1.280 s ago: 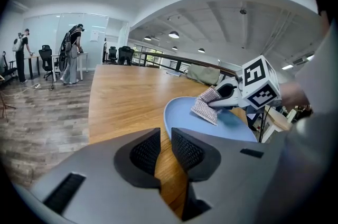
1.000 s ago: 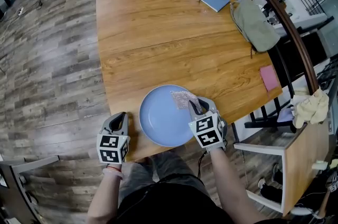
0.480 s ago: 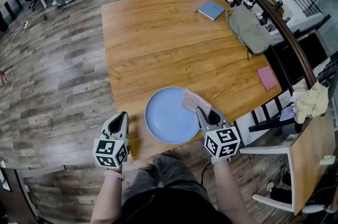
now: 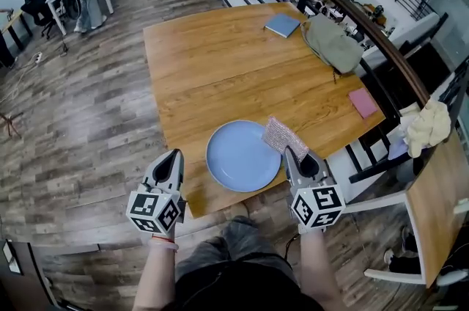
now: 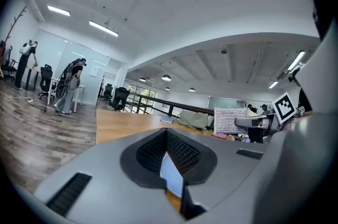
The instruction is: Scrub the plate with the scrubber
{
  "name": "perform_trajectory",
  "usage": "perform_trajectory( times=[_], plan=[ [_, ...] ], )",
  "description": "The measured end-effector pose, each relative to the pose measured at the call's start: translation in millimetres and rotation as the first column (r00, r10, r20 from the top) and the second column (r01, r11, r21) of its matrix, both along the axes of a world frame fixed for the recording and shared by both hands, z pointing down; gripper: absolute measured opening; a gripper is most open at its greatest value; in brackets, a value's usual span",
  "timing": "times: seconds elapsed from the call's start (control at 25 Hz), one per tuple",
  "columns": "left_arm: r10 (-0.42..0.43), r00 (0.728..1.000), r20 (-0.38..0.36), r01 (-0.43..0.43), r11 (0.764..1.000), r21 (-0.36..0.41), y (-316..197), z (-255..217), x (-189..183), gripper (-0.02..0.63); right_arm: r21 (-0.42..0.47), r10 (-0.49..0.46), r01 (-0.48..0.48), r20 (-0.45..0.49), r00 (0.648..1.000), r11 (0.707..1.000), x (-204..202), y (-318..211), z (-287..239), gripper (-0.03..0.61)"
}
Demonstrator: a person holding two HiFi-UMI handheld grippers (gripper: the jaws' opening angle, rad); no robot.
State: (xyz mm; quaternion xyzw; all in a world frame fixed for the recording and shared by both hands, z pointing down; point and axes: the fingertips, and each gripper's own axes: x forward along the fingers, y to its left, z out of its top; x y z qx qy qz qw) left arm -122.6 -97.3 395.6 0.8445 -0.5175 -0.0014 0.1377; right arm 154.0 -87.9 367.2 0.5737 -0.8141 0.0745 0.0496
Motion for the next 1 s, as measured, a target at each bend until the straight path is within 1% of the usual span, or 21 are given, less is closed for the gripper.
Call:
perform_trajectory(
  times=[0.4, 0.56, 0.8, 1.0],
  plan=[
    [0.064, 0.997, -0.051, -0.060, 0.996, 0.072, 20, -40, 15, -0.005, 0.096, 0.011, -0.012, 0.005, 1.000, 0.995, -4, 29, -35, 0.081],
    [0.062, 0.996, -0.071, -0.056, 0.995, 0.077, 20, -48, 18, -0.005, 0.115, 0.012, -0.011, -0.004, 1.000, 0.993, -7, 34, -44, 0.081],
    [0.074, 0.995, -0.064, -0.069, 0.995, 0.074, 26, -52, 17, -0.003, 0.137, 0.033, -0.034, 0.008, 0.999, 0.990, -5, 43, -53, 0.081],
    [0.078, 0.995, -0.069, -0.074, 0.995, 0.070, 30, -52, 10, -0.005, 0.125, 0.047, -0.048, 0.012, 0.999, 0.991, -7, 52, -52, 0.081]
  ],
)
